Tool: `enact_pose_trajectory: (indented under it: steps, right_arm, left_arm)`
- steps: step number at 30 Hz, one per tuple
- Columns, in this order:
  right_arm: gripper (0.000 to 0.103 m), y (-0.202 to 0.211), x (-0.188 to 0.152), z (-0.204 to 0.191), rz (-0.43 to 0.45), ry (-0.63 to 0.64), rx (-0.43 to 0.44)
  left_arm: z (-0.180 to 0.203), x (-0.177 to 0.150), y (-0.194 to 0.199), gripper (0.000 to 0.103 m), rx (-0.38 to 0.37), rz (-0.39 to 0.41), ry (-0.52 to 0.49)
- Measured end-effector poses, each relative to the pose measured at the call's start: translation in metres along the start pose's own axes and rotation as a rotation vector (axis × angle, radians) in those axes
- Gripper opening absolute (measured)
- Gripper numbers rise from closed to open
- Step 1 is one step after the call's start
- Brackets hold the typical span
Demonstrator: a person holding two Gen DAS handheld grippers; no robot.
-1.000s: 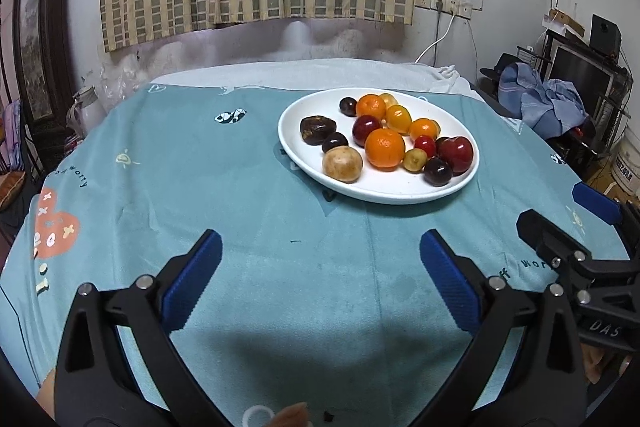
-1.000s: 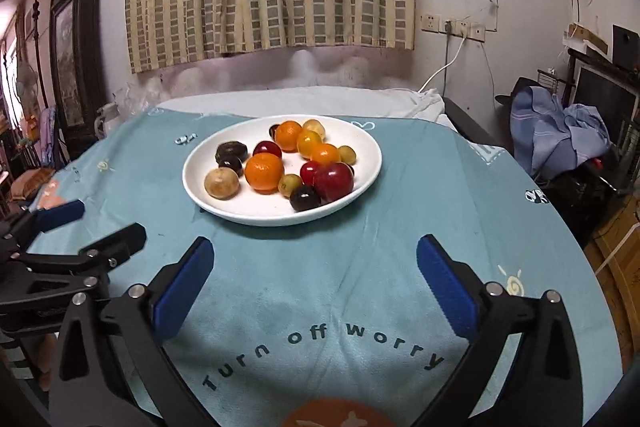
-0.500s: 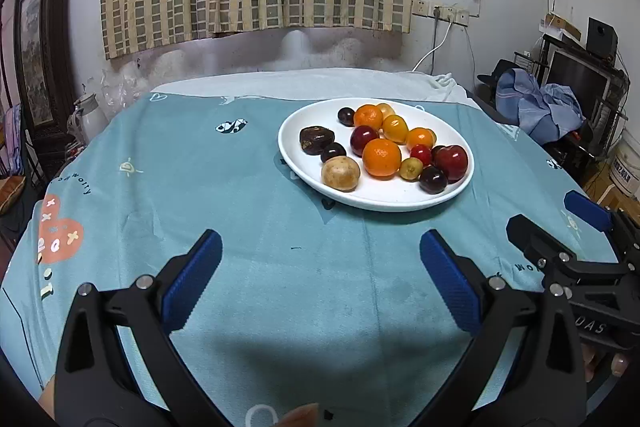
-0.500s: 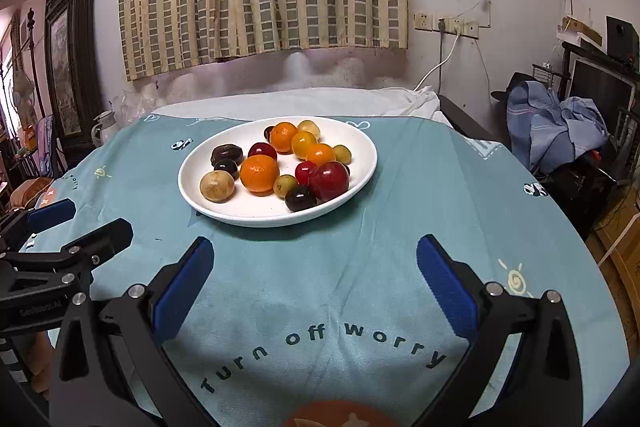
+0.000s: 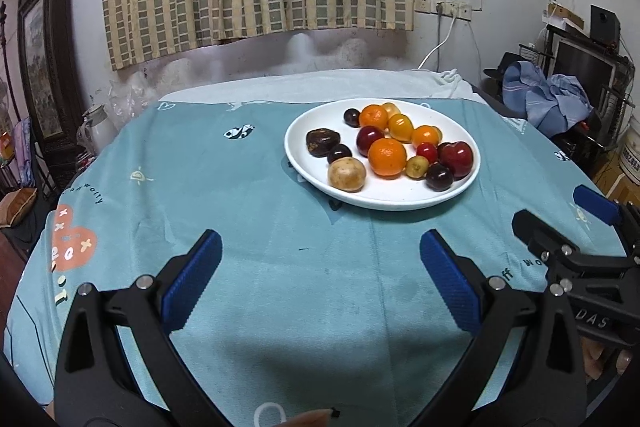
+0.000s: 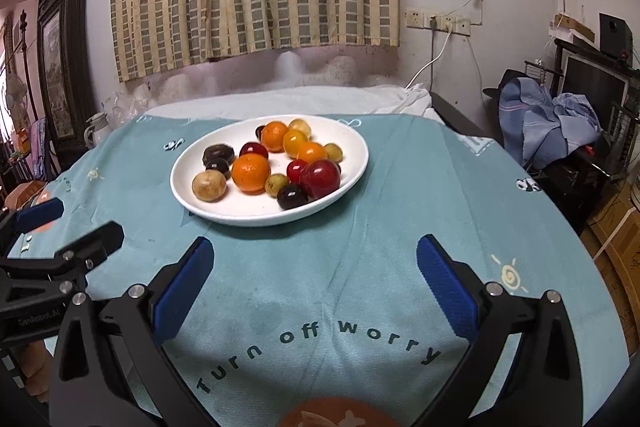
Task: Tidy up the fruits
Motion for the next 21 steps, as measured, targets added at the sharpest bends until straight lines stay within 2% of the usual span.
enact_pose_trajectory:
  steps: [21]
  right_arm:
    - [0.102,-0.0028,-0.0034,0.0012,-0.021,0.002,-0.006]
  left_arm:
    - [0.0044,0.0007,0.0016,0.101,-0.009,0.007,-0.013]
Point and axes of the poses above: each gripper's, at about its wrist camera, not at the fingertips, and y roughly against the way its jaws point, z to its right, x to its top, the point moved 8 cm from there along -y, roughly the way its jaws point, and after that the axes turned 9 degrees about z, right-handed, at the moved point
